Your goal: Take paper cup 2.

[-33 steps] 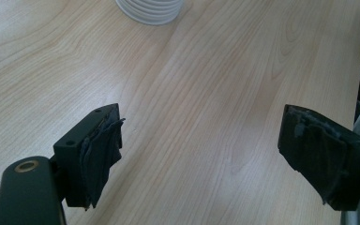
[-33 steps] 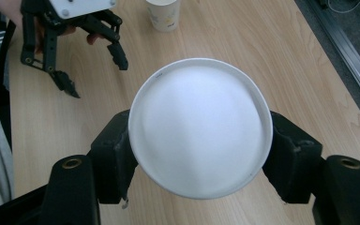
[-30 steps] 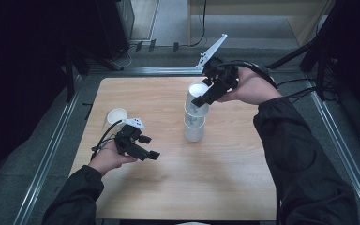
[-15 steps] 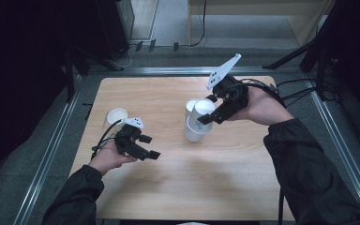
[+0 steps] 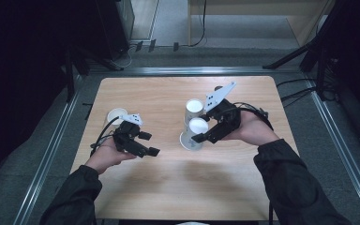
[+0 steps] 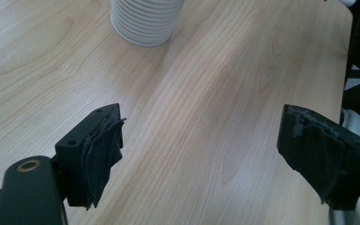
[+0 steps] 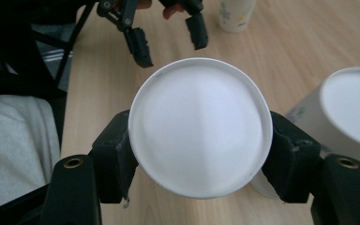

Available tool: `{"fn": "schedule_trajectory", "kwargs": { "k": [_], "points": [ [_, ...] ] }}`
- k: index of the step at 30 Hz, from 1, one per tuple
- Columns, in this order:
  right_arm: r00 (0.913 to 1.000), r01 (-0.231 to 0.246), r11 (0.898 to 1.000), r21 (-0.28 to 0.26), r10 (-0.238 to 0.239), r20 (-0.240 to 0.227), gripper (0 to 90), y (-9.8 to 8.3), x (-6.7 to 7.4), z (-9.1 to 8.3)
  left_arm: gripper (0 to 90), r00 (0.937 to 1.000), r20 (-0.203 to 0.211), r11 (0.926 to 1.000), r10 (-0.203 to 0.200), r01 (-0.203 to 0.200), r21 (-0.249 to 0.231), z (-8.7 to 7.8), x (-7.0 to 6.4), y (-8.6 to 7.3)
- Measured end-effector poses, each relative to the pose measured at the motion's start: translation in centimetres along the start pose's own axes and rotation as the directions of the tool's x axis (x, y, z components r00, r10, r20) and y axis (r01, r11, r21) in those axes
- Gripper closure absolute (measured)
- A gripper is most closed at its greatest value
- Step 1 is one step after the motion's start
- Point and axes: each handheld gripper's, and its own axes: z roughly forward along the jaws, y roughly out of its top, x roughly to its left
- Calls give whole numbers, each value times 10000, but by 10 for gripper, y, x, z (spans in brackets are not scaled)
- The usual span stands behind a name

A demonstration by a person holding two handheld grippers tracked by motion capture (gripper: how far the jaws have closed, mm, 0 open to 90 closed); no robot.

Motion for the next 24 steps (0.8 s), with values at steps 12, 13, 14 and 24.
{"fn": "schedule_trajectory", "kwargs": {
  "k": [12,13,14,24],
  "points": [
    [9995,-103,9998,-159,98,-313,350,-32,-4,34,148,9984,271,9987,488,-492,139,5,-2,10],
    [9994,-84,9999,-112,81,-327,350,-34,-4,36,148,9980,355,9984,530,-537,177,6,-2,11],
    [9995,-48,10000,-58,46,-302,350,-35,-4,39,149,9974,423,9982,576,-584,163,8,-2,12],
    [9976,-362,9990,-276,345,-608,351,-45,-4,53,149,9915,748,9943,1060,-1064,18,16,-8,13]
  ]
}}
